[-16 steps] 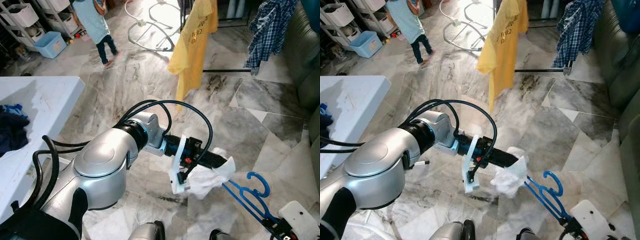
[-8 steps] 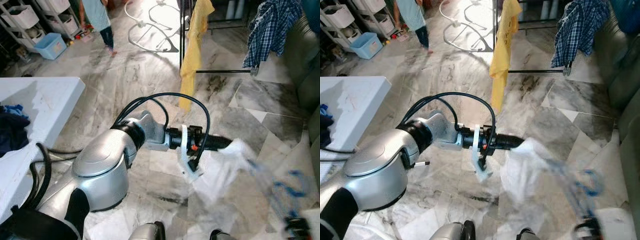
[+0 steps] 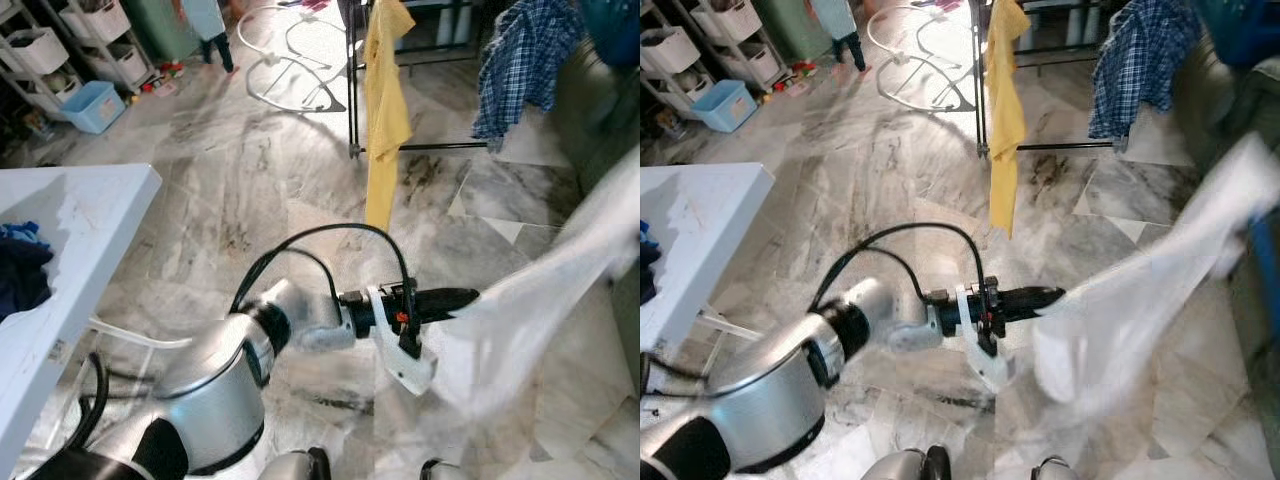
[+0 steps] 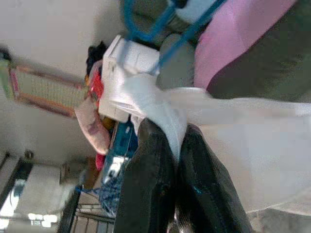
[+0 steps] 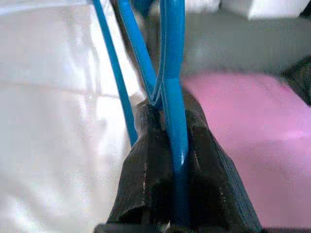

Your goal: Hang hanger

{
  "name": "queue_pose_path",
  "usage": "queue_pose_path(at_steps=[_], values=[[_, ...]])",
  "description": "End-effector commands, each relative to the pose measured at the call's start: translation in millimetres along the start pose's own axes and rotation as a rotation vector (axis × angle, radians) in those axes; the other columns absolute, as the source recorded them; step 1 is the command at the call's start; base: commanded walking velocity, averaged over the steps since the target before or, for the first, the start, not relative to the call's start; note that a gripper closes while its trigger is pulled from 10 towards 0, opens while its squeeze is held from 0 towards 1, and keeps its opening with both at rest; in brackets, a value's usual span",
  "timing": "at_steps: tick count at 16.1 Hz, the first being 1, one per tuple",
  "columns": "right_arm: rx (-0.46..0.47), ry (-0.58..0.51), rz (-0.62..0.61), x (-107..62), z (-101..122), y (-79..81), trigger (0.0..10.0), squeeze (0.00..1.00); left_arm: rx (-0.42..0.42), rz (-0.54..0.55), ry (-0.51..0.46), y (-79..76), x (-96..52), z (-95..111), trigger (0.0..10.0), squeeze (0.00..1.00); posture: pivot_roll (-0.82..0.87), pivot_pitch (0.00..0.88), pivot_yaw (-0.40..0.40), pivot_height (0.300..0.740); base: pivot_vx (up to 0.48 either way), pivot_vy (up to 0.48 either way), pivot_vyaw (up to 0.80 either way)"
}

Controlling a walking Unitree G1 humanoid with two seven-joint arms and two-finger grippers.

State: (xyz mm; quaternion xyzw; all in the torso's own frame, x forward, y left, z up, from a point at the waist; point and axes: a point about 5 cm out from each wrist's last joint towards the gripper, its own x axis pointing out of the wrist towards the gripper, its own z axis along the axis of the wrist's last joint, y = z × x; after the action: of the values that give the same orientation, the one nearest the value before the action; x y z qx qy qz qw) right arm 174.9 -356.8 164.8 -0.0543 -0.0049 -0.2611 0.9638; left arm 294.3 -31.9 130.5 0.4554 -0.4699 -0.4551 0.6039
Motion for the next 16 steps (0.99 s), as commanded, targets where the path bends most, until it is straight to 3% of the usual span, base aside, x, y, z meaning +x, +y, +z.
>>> queue_pose_path(at_steps=[1,2,3,6,7,10,11,13,14,15,16], values=[[0.088,-0.056,-0.102,-0.6,14.2,-12.3,10.0,0.00,-0.047,-0.043,0.050,-11.5,-12.5,-2.6,10.0,0.00,-0.14,0.103,0.111,0.740,0.000,0.000,0.00],[0.153,-0.083,-0.046,4.4,23.7,2.8,10.0,0.00,-0.085,-0.041,0.086,-17.8,-13.5,-1.5,10.0,0.00,-0.15,0.097,0.107,0.740,0.000,0.000,0.00],[0.222,-0.104,0.094,7.9,38.0,39.2,10.0,0.00,-0.145,-0.037,0.167,-26.8,-14.7,-2.0,10.0,0.00,-0.15,0.087,0.099,0.740,0.000,0.000,0.00],[0.331,-0.078,0.206,4.4,42.9,73.5,10.0,0.00,-0.184,-0.034,0.233,-33.1,-15.2,-3.0,10.0,0.00,-0.15,0.074,0.084,0.740,0.000,0.000,0.00],[0.387,-0.044,0.308,-2.9,40.9,94.6,10.0,0.00,-0.190,-0.050,0.254,-37.0,-15.6,-2.8,10.0,0.00,-0.15,0.072,0.077,0.740,0.000,0.000,0.00],[0.470,-0.001,0.414,-13.1,40.5,117.1,10.0,0.00,-0.216,-0.076,0.269,-40.8,-14.9,-1.5,10.0,0.00,-0.16,0.073,0.071,0.740,0.000,0.000,0.00],[0.548,0.015,0.517,-21.0,44.9,136.7,10.0,0.00,-0.204,-0.132,0.277,-50.3,-15.6,1.7,10.0,0.00,-0.16,0.074,0.072,0.740,0.000,0.000,0.00],[0.601,0.007,0.598,-26.1,52.5,147.9,10.0,0.00,-0.234,-0.162,0.294,-56.4,-14.6,4.4,10.0,0.00,-0.16,0.076,0.074,0.740,0.000,0.000,0.00],[0.627,0.007,0.613,-26.8,54.5,150.6,10.0,0.00,-0.274,-0.160,0.314,-57.8,-14.4,4.5,10.0,0.00,-0.16,0.079,0.075,0.740,0.000,0.000,0.00],[0.673,0.005,0.632,-27.9,57.0,155.9,10.0,0.00,-0.370,-0.119,0.383,-57.5,-12.8,2.0,10.0,0.00,-0.16,0.080,0.075,0.740,0.000,0.000,0.00],[0.661,0.015,0.625,-27.7,56.0,159.4,10.0,0.00,-0.482,-0.066,0.442,-55.5,-11.6,-1.1,10.0,0.00,-0.16,0.082,0.075,0.740,0.000,0.000,0.00]])
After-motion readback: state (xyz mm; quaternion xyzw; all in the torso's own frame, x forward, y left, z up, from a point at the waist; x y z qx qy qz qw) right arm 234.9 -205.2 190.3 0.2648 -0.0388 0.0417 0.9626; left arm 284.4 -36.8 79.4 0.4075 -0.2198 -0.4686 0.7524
